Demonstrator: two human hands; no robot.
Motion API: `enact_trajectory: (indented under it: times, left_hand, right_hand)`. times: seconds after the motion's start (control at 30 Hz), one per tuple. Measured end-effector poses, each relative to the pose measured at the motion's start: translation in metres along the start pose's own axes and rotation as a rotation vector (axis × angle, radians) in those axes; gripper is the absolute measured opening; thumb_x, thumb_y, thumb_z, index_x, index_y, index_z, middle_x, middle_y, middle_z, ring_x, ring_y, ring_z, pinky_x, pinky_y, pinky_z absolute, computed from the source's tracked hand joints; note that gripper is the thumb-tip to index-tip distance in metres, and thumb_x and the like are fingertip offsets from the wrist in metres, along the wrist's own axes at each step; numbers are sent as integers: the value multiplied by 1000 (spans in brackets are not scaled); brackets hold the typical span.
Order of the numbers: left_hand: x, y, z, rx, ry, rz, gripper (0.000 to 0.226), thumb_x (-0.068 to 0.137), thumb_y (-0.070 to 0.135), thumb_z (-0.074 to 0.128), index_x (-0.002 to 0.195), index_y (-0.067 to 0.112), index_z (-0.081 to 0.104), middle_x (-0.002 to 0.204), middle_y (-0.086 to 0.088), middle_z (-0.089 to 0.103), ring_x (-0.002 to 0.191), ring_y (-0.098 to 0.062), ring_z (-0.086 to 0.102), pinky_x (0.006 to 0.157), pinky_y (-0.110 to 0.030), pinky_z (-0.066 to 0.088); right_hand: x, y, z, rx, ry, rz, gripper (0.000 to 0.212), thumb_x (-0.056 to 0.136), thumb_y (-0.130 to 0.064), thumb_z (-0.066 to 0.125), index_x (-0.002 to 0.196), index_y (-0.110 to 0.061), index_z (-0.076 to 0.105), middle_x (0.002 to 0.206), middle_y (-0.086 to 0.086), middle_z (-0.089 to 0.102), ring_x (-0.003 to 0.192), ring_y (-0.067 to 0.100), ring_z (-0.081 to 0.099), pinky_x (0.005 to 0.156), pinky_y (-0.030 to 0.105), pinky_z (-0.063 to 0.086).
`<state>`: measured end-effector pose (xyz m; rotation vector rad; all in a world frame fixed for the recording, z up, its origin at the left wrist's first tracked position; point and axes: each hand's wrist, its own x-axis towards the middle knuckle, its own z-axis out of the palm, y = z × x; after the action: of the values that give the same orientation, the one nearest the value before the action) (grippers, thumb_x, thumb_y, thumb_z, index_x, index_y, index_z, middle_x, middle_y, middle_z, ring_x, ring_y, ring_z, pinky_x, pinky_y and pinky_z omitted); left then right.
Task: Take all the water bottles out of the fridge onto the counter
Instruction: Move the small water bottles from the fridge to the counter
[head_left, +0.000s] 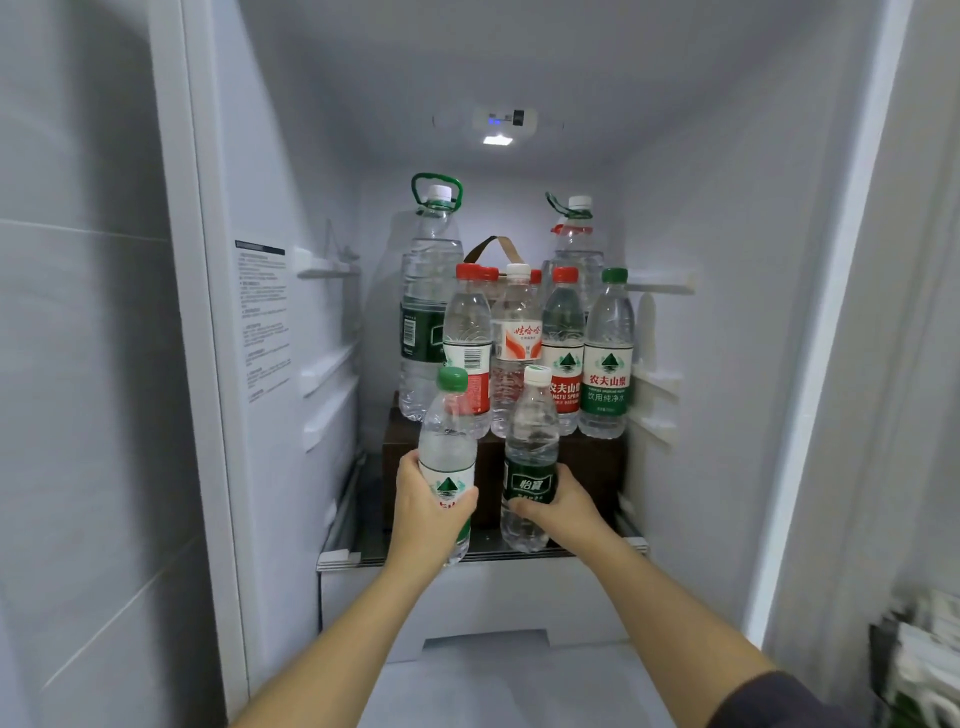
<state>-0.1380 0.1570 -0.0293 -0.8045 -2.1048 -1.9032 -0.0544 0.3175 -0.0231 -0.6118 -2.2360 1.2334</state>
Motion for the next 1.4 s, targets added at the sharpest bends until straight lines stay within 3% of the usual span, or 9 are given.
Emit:
enact_trajectory:
  times: [0.13,0.3,0.47,0.67,0.77,0.93,1.1,1.23,1.4]
  left_hand:
    - [3,-6,6,5,-1,-15,67,70,13,84,120,20,40,119,-4,54,101,-15,57,76,-18,44]
    - [7,-10,7,-27,-18,-78,69,69,21,85,119,27,38,114,2,58,99,-15,60,75,-24,48]
    - [10,-11,6,-20,-56,-127,65,68,26,86,119,22,45,98,11,60,91,-12,60,73,-24,45]
    - [11,-16,5,-71,-85,-138,48,72,22,84,105,30,49,88,20,59,81,7,56,62,-10,40]
    - [11,-19,5,-82,-92,-144,48,73,21,84,105,31,50,88,21,60,81,8,56,61,-8,40]
    - [9,-19,5,-97,-86,-150,52,72,22,84,110,30,49,91,23,59,84,8,57,65,-10,43]
    - [-20,-8,1,-111,-47,-126,59,68,21,87,113,29,51,95,23,60,88,5,59,67,-10,44]
    - [-62,3,1,-160,-86,-163,54,68,18,87,108,30,54,94,21,63,89,-2,63,71,-18,48]
    - [-124,24,-2,-152,-110,-183,50,70,14,85,108,24,54,96,7,63,88,-14,61,75,-25,47]
  right_hand:
    - [3,3,1,23,-1,3,64,75,-20,83,128,-15,46,116,1,62,106,18,61,92,36,52]
    - [6,4,2,52,3,0,60,72,-19,84,117,-21,44,109,-2,61,102,16,62,70,20,49]
    - [9,0,13,126,135,-1,70,67,-35,86,120,-27,42,120,-1,58,108,15,59,92,33,51]
    - [14,3,24,72,243,41,80,49,-58,81,118,-25,54,117,0,59,101,12,62,93,37,54]
    - [10,3,26,126,291,39,59,64,-37,87,110,-25,52,105,-8,60,92,5,59,81,22,49]
    - [-10,5,25,186,334,-40,55,70,-16,86,112,-21,53,95,-18,62,84,-14,59,70,4,43]
    - [-47,8,16,222,299,-79,55,69,-13,86,113,-26,54,101,-9,68,93,1,66,81,18,53]
    - [-91,12,5,219,252,-71,56,69,-13,87,114,-26,56,102,-11,70,95,-1,66,78,14,52]
    - [-155,11,-17,190,187,-54,58,71,-14,85,119,-24,54,102,-15,67,92,-8,63,72,5,47]
